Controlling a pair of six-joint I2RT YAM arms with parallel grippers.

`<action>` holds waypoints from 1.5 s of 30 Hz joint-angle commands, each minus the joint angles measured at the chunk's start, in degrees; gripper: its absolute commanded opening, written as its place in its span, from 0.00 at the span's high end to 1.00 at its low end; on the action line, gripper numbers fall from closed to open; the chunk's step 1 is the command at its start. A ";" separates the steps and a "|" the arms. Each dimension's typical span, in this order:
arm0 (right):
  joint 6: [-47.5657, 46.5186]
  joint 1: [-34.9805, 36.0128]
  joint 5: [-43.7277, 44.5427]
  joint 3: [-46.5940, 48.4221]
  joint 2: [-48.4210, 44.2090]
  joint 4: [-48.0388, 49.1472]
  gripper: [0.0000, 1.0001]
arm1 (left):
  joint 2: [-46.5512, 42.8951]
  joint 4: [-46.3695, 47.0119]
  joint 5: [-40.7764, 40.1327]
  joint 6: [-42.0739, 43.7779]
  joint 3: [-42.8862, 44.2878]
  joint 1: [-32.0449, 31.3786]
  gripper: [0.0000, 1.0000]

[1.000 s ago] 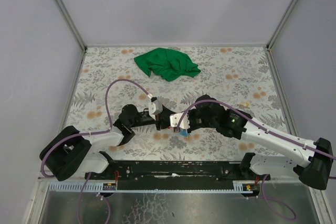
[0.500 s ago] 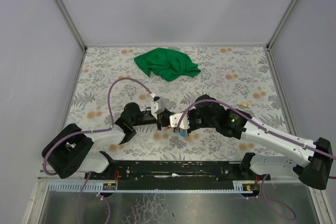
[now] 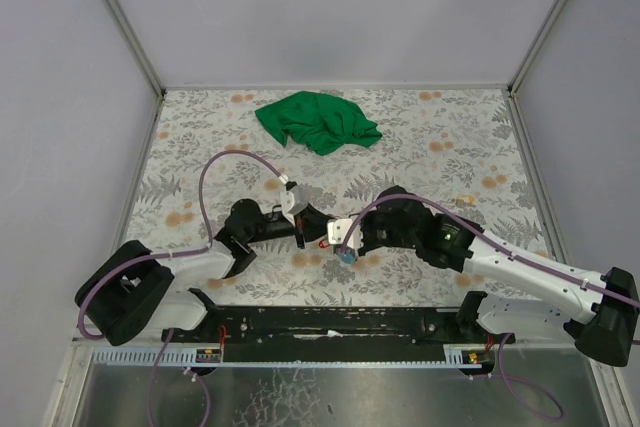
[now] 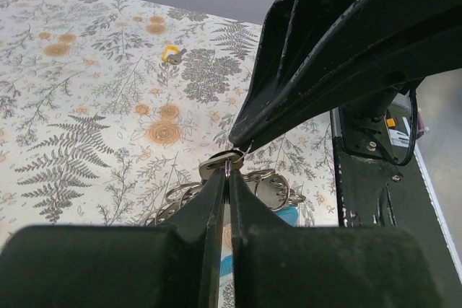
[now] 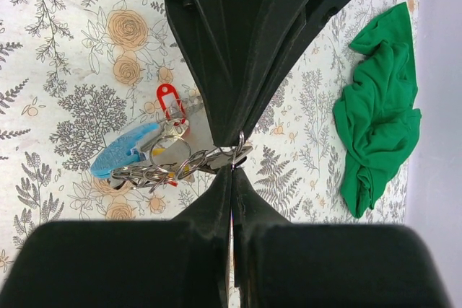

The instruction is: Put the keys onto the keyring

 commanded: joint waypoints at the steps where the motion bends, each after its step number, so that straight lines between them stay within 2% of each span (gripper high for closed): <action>1: 2.11 0.13 1.45 -1.23 -1.05 -0.18 1.00 | -1.29 6.97 -4.35 -2.70 -1.52 1.16 1.00; 20: 3.55 0.12 -2.52 -3.14 2.21 5.49 1.00 | -1.20 13.12 -8.27 -6.90 -3.34 1.17 1.00; 25: 3.40 0.13 -1.23 -2.77 3.67 6.83 1.00 | -0.86 13.60 -9.15 -7.76 -3.57 1.15 1.00; 31: 3.07 0.14 1.36 -3.04 2.59 9.61 1.00 | -2.61 12.85 -10.72 -7.89 -4.73 1.19 0.83; 36: 2.44 0.17 1.75 -2.69 2.20 10.41 1.00 | -6.99 10.59 -16.13 -8.31 -7.00 1.17 0.74; 41: 2.03 0.12 1.92 -2.47 2.26 10.67 1.00 | -9.82 5.67 -19.36 -10.83 -8.21 1.17 0.72; 45: 2.06 0.12 1.81 -2.64 2.10 10.72 1.00 | -11.60 4.70 -20.27 -16.84 -10.06 1.16 0.71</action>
